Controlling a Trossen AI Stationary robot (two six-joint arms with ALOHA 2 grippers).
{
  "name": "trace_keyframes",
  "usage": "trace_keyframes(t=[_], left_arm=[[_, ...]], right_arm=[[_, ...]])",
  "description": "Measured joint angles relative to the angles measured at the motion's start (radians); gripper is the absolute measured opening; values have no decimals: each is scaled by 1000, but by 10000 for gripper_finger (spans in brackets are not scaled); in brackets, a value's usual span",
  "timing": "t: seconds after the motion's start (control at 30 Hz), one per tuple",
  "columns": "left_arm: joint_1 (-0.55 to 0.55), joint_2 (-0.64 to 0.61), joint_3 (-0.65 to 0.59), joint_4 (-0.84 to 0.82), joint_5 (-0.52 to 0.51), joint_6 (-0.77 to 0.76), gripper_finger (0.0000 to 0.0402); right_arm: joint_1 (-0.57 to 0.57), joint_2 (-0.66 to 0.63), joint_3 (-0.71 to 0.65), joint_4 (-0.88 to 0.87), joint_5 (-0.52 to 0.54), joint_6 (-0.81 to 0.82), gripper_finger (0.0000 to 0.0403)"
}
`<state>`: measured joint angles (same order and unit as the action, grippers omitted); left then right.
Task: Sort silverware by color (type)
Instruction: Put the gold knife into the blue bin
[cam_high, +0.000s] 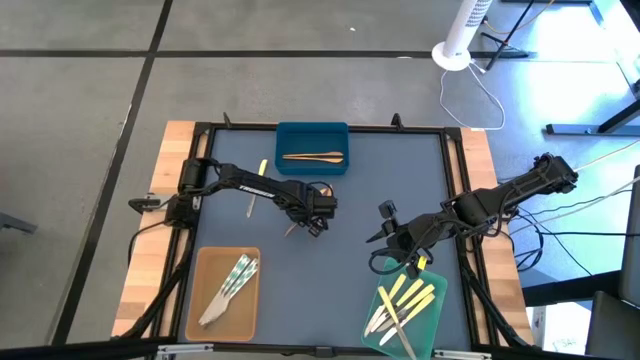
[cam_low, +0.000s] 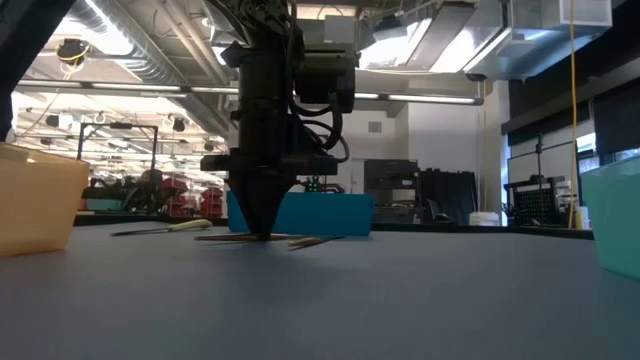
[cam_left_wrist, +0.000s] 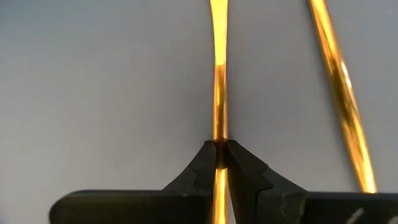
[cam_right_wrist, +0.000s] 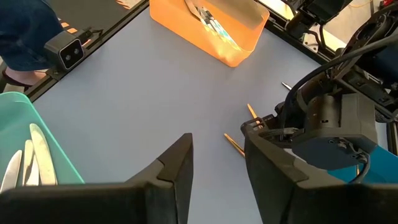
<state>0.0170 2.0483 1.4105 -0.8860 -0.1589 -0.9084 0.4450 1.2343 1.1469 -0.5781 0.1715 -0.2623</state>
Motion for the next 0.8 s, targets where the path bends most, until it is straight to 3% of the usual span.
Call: trace_keyframes(t=[0.27,0.8], left_arm=[[0,-13,0,-12,2,4,16],[-33,-169,1,-39,-2,3,16]], right_arm=[[0,0,0,0,0,0,133],[0,0,0,1,0,4,133]])
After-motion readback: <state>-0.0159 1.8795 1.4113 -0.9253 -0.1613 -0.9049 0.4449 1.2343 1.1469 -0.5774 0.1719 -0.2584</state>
